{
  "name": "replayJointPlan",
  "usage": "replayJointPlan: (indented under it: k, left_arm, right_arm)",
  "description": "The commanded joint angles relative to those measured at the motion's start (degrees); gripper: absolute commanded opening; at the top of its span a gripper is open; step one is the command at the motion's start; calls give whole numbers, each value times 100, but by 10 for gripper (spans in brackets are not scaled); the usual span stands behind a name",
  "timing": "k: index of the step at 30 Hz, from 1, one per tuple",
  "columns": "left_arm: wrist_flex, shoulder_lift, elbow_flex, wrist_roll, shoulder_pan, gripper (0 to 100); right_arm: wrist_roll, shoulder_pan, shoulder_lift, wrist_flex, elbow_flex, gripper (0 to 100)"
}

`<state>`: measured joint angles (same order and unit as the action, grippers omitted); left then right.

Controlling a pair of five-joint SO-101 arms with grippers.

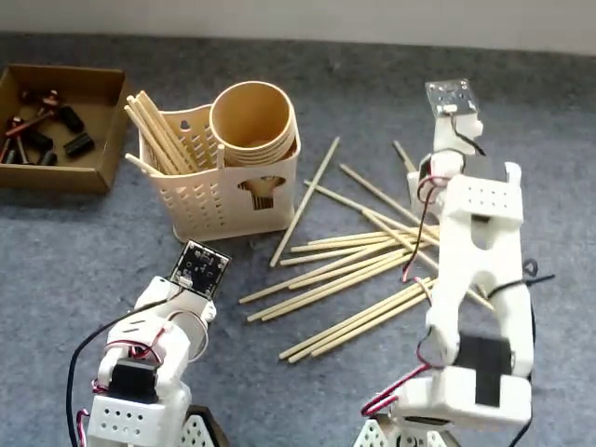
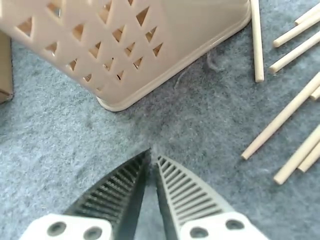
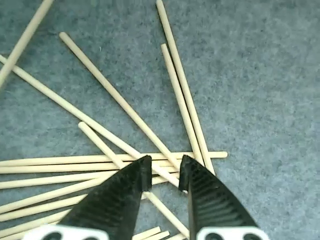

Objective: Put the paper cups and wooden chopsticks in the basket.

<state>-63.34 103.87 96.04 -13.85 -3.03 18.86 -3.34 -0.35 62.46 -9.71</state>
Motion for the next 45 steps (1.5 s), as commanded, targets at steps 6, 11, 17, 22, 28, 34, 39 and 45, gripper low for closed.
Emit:
replayJointPlan:
  k: [6, 11, 17, 22, 28, 34, 39, 45]
  left_arm:
    - [123, 57, 57, -44, 66, 14]
    - [123, 57, 66, -44, 66, 14]
    - [123, 57, 66, -44, 66, 14]
    - [123, 57, 66, -44, 66, 14]
    - [123, 57, 66, -44, 66, 14]
    - [123, 57, 66, -44, 66, 14]
    - [123, 57, 66, -44, 66, 14]
    - [123, 57, 66, -44, 66, 14]
  right_arm:
    - [97, -66, 1270, -136, 1218, 109]
    - [237, -75, 1789, -136, 1640, 130]
    - [308, -215, 2211, -136, 1895, 181]
    - [325, -251, 2615, -136, 2070, 181]
    - [325, -215, 2967, -163, 2062, 180]
    - [343, -224, 3134, -171, 2062, 125]
    - [826, -251, 3196, -145, 2062, 3]
    - [835, -374, 2897, 330, 2070, 5]
